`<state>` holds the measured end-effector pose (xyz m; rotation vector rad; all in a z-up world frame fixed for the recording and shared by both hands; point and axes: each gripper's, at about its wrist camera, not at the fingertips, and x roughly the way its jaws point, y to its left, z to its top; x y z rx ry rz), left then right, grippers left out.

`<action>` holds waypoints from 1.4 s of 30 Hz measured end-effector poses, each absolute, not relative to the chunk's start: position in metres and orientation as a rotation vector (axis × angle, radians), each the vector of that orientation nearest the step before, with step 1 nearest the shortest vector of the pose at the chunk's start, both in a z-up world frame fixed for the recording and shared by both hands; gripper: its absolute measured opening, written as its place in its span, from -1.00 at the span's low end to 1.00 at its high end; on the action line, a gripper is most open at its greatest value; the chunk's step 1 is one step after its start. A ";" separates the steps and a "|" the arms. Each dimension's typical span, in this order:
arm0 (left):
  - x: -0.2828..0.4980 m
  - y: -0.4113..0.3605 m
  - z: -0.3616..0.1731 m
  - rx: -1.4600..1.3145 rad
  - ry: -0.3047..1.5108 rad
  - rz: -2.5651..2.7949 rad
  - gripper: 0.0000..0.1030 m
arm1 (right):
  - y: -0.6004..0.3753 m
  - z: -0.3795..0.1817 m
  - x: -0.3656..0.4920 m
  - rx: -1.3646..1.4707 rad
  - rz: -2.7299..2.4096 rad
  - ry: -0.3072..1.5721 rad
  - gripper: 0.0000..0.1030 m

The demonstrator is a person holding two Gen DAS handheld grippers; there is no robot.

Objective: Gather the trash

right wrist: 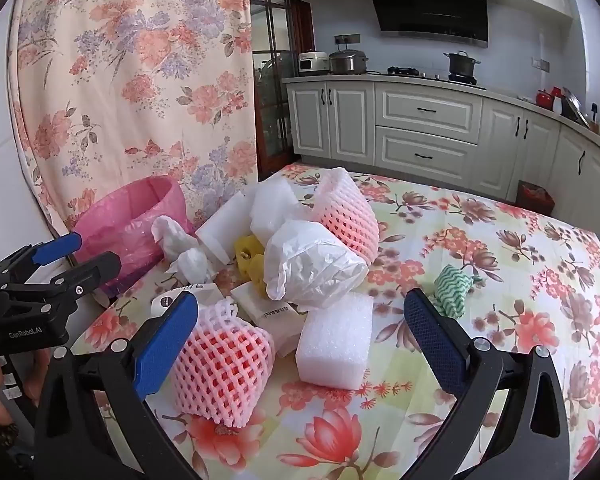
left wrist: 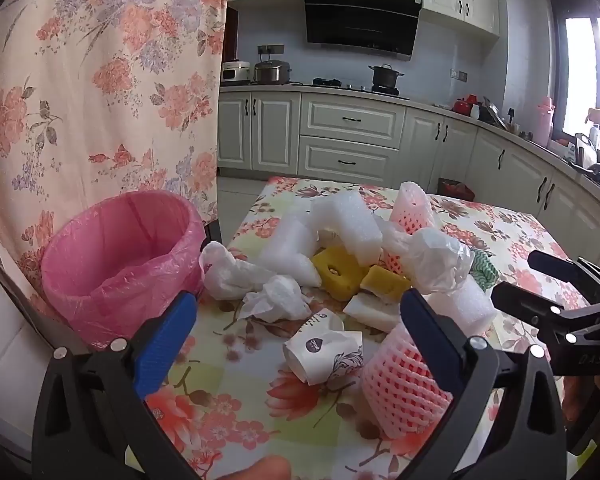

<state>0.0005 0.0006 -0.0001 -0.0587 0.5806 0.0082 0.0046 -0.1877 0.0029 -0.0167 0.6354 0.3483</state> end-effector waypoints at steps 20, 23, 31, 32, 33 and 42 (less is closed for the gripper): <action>0.001 -0.002 0.001 -0.039 0.570 0.017 0.91 | -0.191 0.003 0.005 -0.010 0.349 0.632 0.87; 0.002 -0.002 0.000 -0.041 0.573 0.016 0.91 | -0.191 0.004 0.005 -0.009 0.348 0.633 0.87; 0.002 -0.003 -0.001 -0.038 0.570 0.017 0.91 | -0.191 0.004 0.005 -0.008 0.348 0.631 0.87; 0.002 -0.003 -0.001 -0.038 0.570 0.017 0.91 | -0.191 0.004 0.005 -0.008 0.348 0.631 0.87; 0.002 -0.003 -0.001 -0.038 0.570 0.016 0.91 | -0.191 0.004 0.005 -0.007 0.348 0.631 0.87; 0.002 -0.003 -0.001 -0.036 0.570 0.017 0.91 | -0.192 0.004 0.005 -0.006 0.349 0.632 0.87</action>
